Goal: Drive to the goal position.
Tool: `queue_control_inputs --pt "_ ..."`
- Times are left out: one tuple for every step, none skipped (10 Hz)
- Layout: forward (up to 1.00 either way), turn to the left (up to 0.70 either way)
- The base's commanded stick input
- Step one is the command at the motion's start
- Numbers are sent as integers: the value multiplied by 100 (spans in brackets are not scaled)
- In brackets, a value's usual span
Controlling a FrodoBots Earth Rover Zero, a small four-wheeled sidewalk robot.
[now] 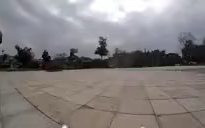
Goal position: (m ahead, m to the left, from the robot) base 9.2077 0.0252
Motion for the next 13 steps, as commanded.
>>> queue_control_inputs --pt "100 0" --pt "100 0" --pt "100 0" --pt "100 0" --pt "100 0" --pt "100 0" --pt "100 0" --pt "100 0" --pt "100 0" --pt "100 0" --pt "100 0" --pt "100 0" --pt "100 0"
